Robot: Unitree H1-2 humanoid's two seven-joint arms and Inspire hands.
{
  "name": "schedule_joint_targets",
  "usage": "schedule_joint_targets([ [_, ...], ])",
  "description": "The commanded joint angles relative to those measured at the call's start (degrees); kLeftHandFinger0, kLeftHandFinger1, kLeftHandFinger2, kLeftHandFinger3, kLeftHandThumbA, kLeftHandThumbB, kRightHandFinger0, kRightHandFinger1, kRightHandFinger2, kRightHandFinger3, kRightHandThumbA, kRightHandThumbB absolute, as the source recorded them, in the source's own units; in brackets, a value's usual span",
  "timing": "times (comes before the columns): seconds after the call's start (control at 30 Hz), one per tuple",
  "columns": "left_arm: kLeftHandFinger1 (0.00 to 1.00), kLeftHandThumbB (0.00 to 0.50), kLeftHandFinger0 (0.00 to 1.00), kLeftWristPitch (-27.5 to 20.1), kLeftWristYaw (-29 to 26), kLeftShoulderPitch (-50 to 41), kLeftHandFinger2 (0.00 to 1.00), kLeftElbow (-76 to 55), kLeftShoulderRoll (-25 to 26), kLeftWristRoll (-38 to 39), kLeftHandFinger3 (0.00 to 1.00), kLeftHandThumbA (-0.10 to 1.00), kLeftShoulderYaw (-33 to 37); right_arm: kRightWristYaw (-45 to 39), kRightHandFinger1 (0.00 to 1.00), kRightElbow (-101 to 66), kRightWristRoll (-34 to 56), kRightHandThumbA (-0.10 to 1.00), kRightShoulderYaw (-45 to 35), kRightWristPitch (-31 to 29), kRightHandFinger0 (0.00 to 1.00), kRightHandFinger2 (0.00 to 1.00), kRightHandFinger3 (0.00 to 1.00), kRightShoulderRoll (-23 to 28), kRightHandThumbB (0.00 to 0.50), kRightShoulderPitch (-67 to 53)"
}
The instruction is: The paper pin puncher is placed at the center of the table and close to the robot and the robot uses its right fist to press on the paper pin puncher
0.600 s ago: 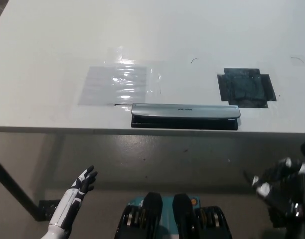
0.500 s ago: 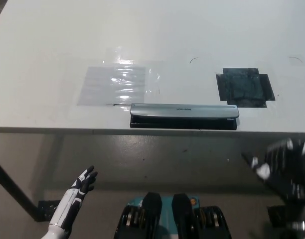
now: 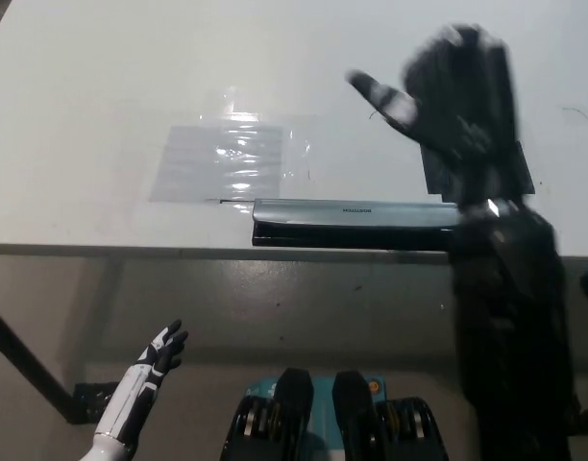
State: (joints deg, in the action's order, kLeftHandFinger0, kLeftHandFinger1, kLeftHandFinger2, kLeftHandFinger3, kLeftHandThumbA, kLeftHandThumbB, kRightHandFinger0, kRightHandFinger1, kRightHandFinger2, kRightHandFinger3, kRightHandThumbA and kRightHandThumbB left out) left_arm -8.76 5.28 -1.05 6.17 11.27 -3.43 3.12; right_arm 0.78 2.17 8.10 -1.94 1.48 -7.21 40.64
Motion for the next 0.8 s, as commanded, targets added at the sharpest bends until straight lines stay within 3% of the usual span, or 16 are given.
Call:
schedule_joint_targets([
  [0.0, 1.0, 0.26, 1.0, -3.21, 0.74, 1.15, 1.0, -1.23, 0.7, -0.19, 1.0, 1.0, 0.05, 2.47, 0.02, 9.18, -2.59, 1.0, 0.58, -0.11, 0.0, 0.19, 0.06, -1.12, 0.201, 7.34],
  [0.13, 1.0, 0.269, 1.0, -3.05, 0.72, 1.27, 1.0, -1.35, 0.65, 0.11, 1.0, 1.0, -0.14, 2.48, 0.02, 18.59, -2.08, 1.0, 0.01, -3.63, 0.0, 0.28, 0.16, -1.51, 0.179, 10.95],
  [0.17, 1.0, 0.272, 1.0, -2.5, 0.89, 1.22, 1.0, -1.87, 0.8, 0.1, 1.0, 1.0, -0.11, 3.3, 0.08, 22.44, -2.52, 1.0, -0.08, -4.17, 0.01, 0.35, 0.26, -1.69, 0.18, 12.03],
  [0.23, 1.0, 0.256, 1.0, -2.56, 0.86, 1.28, 1.0, -1.93, 0.8, -0.08, 1.0, 1.0, -0.04, 4.01, 0.15, 27.07, -2.78, 1.0, -0.29, -5.95, 0.04, 0.42, 0.32, -1.82, 0.163, 13.15],
  [0.3, 1.0, 0.252, 1.0, -3.23, 0.86, 1.36, 1.0, -1.62, 0.96, -0.23, 1.0, 1.0, -0.02, 4.79, 0.18, 31.27, -2.89, 1.0, -0.61, -7.77, 0.07, 0.42, 0.29, -2.03, 0.144, 14.02],
  [0.37, 1.0, 0.27, 1.0, -3.05, 0.81, 1.57, 1.0, -1.62, 1.02, -0.46, 1.0, 1.0, 0.01, 5.23, 0.14, 35.16, -3.08, 1.0, -0.8, -9.84, 0.01, 0.39, 0.28, -1.89, 0.128, 14.48],
  [0.53, 1.0, 0.29, 1.0, -2.17, 0.79, 1.95, 1.0, -2.05, 1.12, -0.33, 1.0, 1.0, -0.14, 6.68, 0.16, 43.42, -2.9, 1.0, -1.84, -12.84, 0.0, 0.43, 0.33, -1.79, 0.145, 14.29],
  [0.7, 1.0, 0.286, 1.0, -1.67, 0.99, 1.94, 1.0, -2.72, 1.23, -0.23, 1.0, 1.0, -0.09, 5.43, 0.09, 49.5, -1.57, 1.0, -3.12, -16.64, 0.0, 0.33, 0.26, -1.88, 0.165, 12.16],
  [0.77, 1.0, 0.284, 1.0, -1.51, 1.15, 2.09, 1.0, -2.85, 1.31, 0.08, 1.0, 1.0, -0.16, 5.51, 0.1, 51.2, -2.2, 1.0, -2.85, -17.94, 0.0, 0.33, 0.28, -2.03, 0.158, 10.81],
])
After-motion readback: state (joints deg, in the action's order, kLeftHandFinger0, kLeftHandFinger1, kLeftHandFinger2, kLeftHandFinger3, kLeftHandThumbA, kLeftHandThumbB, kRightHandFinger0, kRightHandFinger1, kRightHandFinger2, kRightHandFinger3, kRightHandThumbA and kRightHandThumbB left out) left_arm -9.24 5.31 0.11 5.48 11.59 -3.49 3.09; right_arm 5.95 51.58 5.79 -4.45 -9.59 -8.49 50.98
